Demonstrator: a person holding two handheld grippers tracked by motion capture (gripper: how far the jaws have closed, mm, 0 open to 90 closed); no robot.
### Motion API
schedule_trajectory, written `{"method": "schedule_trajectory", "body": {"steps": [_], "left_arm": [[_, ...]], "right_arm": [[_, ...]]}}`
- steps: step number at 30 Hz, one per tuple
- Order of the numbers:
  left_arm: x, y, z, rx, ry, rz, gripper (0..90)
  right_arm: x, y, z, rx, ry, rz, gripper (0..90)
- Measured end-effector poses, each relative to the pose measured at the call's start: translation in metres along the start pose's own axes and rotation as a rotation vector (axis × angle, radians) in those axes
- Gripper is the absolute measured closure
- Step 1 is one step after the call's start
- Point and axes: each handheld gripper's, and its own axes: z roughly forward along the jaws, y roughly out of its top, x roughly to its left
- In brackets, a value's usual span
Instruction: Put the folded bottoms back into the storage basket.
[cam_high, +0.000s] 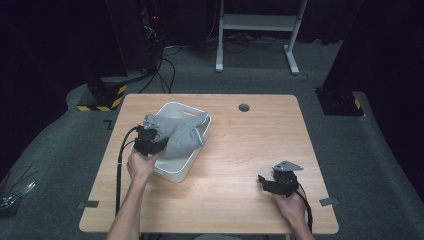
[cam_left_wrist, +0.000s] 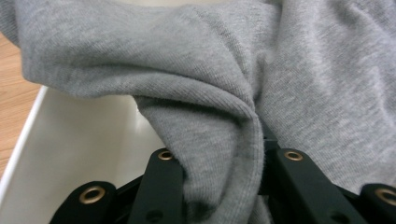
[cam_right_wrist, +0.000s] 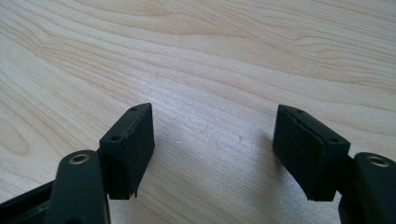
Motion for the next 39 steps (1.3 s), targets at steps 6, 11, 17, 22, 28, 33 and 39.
{"method": "schedule_trajectory", "body": {"steps": [6,11,17,22,28,33,39], "left_arm": [[0.0028,-0.0021,0.0008,0.025,0.017,-0.013,72.7],[0.0036,-0.0019,0.0014,0.035,0.021,-0.023,72.7],[0.0052,-0.004,0.003,0.037,0.018,-0.051,72.6],[0.0067,-0.005,0.0036,0.043,0.021,-0.048,72.3],[0.0064,-0.0049,0.0033,0.045,0.031,-0.035,71.7],[0.0067,-0.0055,0.0051,0.069,0.029,-0.042,69.7],[0.0068,-0.0063,0.0068,0.09,0.034,-0.03,67.5]], "right_arm": [[0.0,0.0,0.0,0.0,0.0,0.0,29.4],[0.0001,0.0,0.0,0.0,0.0,0.002,29.3],[0.0,0.0,0.0,0.0,0.0,0.0,29.4],[0.0,0.0,0.0,0.0,0.0,0.0,29.4],[0.0,0.0,0.0,0.0,0.0,0.0,29.4],[0.0002,0.0,0.0,0.0,0.0,0.002,29.4],[0.0001,0.0,0.0,0.0,-0.001,0.0,29.4]]}}
